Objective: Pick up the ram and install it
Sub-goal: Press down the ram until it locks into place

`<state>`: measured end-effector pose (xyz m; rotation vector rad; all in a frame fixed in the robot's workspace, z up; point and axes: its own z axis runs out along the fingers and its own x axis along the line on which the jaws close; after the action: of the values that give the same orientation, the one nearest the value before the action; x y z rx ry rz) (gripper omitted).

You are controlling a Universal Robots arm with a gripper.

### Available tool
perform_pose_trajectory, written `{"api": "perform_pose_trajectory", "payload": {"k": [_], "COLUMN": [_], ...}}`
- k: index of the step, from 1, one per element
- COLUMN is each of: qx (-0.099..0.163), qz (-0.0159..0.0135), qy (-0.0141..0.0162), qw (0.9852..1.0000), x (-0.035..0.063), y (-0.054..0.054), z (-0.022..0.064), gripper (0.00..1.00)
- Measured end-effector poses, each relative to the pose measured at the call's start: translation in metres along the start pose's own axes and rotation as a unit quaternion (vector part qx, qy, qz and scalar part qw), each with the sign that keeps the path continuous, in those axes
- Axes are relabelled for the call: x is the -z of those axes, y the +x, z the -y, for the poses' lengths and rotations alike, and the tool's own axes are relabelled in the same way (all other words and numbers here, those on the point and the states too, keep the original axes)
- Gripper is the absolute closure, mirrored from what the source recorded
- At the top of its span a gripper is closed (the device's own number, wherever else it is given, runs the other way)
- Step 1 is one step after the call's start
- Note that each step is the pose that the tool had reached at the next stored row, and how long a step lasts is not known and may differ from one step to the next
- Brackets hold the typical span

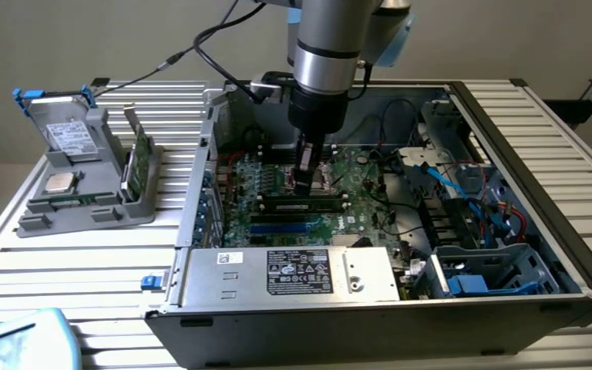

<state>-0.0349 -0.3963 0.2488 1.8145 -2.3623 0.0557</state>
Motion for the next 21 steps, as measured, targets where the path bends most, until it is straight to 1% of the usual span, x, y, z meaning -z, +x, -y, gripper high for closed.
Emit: {"api": "perform_pose_trajectory", "payload": {"k": [2,3,6,9,13,16,19,21], "qx": [-0.008,-0.012,-0.026,-0.039,-0.057,-0.072,-0.086,-0.097], "qz": [-0.0022,-0.0028,-0.0041,-0.0048,-0.0049,-0.0048,-0.0042,-0.003], "qy": [0.0012,0.002,0.0048,0.0084,0.0126,0.0157,0.0182,0.0191], "qw": [1.0,0.9999,0.9996,0.9992,0.9983,0.9973,0.9961,0.9951], "x": [0.0001,0.0001,0.0001,0.0001,0.0001,0.0001,0.0001,0.0], "y": [0.0,0.0001,0.0,0.0001,0.0,0.0,0.0,-0.0001], "z": [0.0,0.0,0.0,-0.0001,0.0,0.0,0.0,0.0], "gripper": [0.89,0.89,0.89,0.89,0.89,0.89,0.89,0.89]}}
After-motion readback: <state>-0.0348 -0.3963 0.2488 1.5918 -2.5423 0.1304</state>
